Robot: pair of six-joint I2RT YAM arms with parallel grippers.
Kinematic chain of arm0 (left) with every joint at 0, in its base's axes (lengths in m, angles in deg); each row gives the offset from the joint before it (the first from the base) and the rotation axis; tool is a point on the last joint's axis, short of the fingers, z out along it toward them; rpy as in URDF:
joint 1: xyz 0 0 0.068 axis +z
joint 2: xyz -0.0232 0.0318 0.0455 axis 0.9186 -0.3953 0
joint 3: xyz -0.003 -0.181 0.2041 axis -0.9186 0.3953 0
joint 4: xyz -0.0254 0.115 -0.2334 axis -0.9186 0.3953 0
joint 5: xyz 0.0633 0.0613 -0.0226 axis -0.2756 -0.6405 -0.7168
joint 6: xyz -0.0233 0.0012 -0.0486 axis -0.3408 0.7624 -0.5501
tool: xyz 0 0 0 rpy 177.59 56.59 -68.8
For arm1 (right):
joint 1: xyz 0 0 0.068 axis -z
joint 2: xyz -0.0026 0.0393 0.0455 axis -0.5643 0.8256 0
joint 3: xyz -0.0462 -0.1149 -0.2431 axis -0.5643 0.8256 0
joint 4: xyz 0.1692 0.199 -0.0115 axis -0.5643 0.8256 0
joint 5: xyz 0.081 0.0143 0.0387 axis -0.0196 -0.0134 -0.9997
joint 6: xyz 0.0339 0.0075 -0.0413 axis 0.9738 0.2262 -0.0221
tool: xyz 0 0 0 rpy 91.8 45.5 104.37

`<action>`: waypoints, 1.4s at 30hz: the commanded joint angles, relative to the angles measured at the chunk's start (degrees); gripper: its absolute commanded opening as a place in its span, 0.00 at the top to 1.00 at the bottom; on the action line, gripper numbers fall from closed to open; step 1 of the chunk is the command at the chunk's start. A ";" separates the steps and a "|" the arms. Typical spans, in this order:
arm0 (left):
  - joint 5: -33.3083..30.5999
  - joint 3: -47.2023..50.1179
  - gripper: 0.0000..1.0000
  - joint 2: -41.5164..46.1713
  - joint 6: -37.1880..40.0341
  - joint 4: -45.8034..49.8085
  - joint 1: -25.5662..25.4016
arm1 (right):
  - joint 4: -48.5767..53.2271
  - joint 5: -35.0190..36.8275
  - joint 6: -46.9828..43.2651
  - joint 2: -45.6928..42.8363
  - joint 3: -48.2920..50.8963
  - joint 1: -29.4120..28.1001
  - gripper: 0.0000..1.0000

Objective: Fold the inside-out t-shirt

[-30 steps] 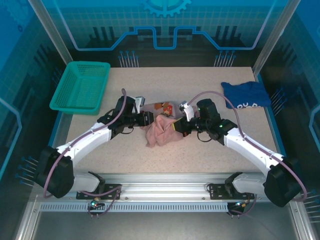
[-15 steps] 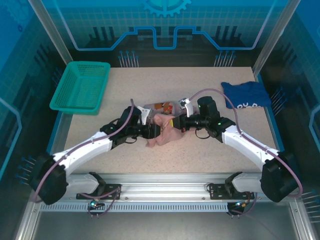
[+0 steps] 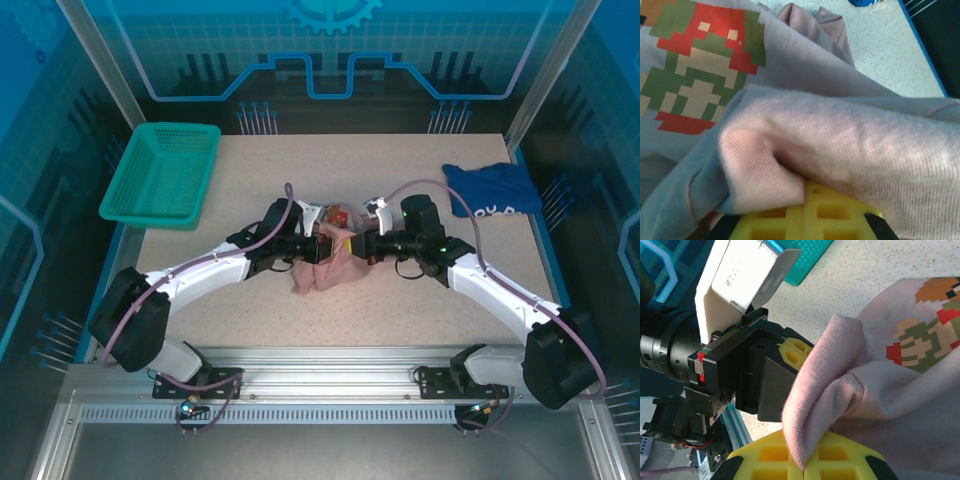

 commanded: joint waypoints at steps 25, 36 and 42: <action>20.95 8.44 1.00 18.69 -15.07 -12.86 7.19 | 26.41 18.55 -20.39 -8.10 -7.84 -1.18 0.70; 21.12 8.14 1.00 18.48 -14.49 -11.76 7.19 | 22.64 19.51 -29.54 -7.22 -9.30 -11.50 0.70; 21.14 7.99 1.00 18.71 -14.05 -11.27 7.19 | 22.60 24.88 -32.55 0.19 -14.23 -12.71 0.68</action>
